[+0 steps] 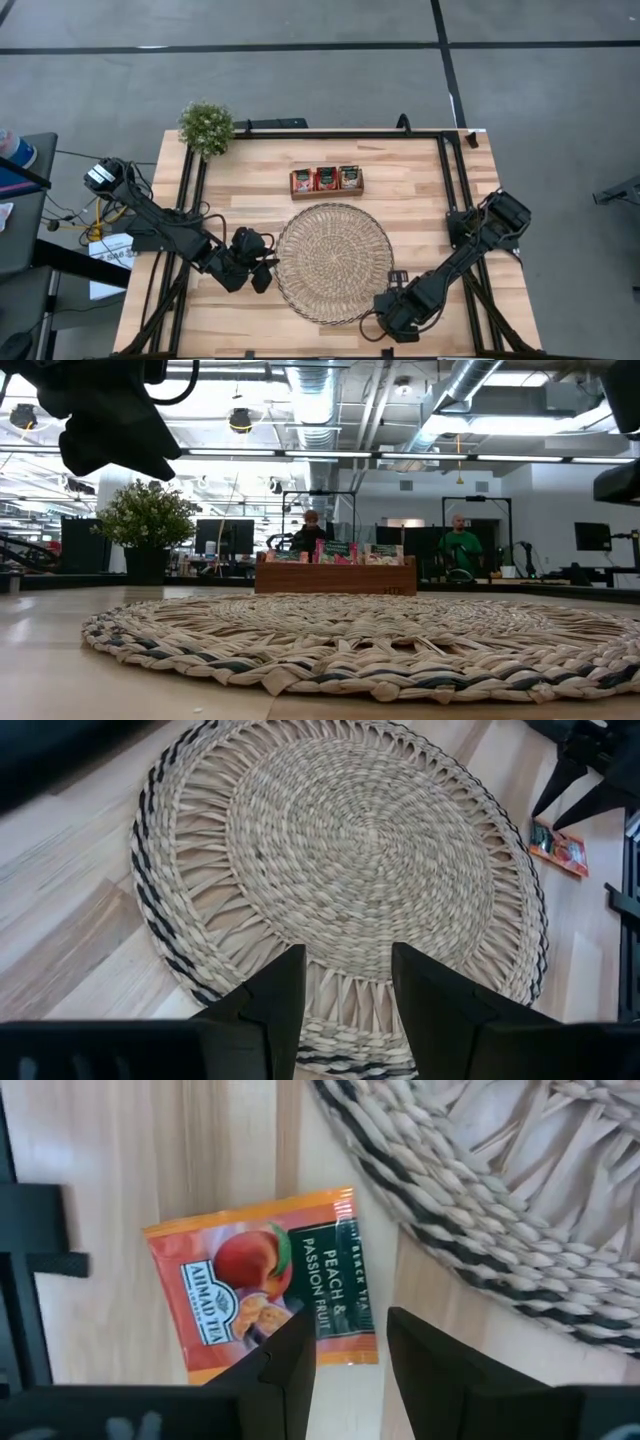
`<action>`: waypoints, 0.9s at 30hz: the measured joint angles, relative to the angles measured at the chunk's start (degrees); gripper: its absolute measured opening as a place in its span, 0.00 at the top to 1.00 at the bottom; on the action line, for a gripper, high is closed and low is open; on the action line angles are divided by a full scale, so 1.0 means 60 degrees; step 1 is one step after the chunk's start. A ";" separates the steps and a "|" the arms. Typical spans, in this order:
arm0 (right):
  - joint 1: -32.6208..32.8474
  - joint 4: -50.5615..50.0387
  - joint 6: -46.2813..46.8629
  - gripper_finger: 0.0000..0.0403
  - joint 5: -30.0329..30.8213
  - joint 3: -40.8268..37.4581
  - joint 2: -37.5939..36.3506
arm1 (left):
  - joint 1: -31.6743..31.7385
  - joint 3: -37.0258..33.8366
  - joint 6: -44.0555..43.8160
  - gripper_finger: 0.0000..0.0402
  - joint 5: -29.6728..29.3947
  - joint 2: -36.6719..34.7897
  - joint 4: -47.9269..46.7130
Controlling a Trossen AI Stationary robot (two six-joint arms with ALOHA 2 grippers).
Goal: Pick & Place Tea
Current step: Put the orange tea bag into the left section of the wooden organizer
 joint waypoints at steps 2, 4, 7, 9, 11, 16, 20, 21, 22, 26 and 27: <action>0.0002 0.0042 0.0000 0.71 0.0003 -0.0023 0.0106 | 0.0000 0.0000 0.0105 0.65 0.0003 0.0000 0.0011; 0.0002 0.0017 0.0000 0.71 0.0000 -0.0134 0.0195 | 0.0000 0.0000 0.0121 0.65 0.0000 0.0000 0.0018; 0.0000 0.0001 0.0000 0.71 -0.0007 -0.0117 0.0383 | 0.0000 0.0000 0.0128 0.65 0.0000 0.0000 0.0018; 0.0002 0.0007 0.0019 0.71 0.0000 -0.0109 0.0495 | 0.0000 0.0000 0.0134 0.65 0.0001 0.0000 0.0018; -0.0002 0.0000 0.0119 0.71 -0.0004 -0.0101 0.0559 | 0.0000 0.0000 0.0154 0.65 0.0000 0.0000 0.0018; -0.0005 -0.0040 0.0153 0.78 0.0006 -0.0110 0.0562 | 0.0000 0.0000 0.0161 0.65 0.0000 0.0000 0.0015; -0.0009 -0.0039 0.0168 0.91 0.0007 -0.0119 0.0562 | 0.0000 0.0000 0.0157 0.65 0.0000 0.0003 0.0015; -0.0009 -0.0029 0.0168 0.94 0.0007 -0.0122 0.0569 | 0.0000 0.0000 0.0157 0.65 0.0000 0.0000 0.0015; -0.0009 -0.0029 0.0168 0.97 0.0007 -0.0122 0.0572 | 0.0000 0.0000 0.0157 0.65 0.0000 0.0004 0.0015; -0.0009 -0.0167 0.0465 0.97 -0.0001 -0.0119 0.0589 | 0.0000 0.0000 0.0157 0.65 0.0000 0.0004 0.0018; -0.0009 -0.0236 0.0563 0.98 0.0000 -0.0108 0.0593 | 0.0000 0.0000 0.0157 0.65 0.0000 0.0002 0.0029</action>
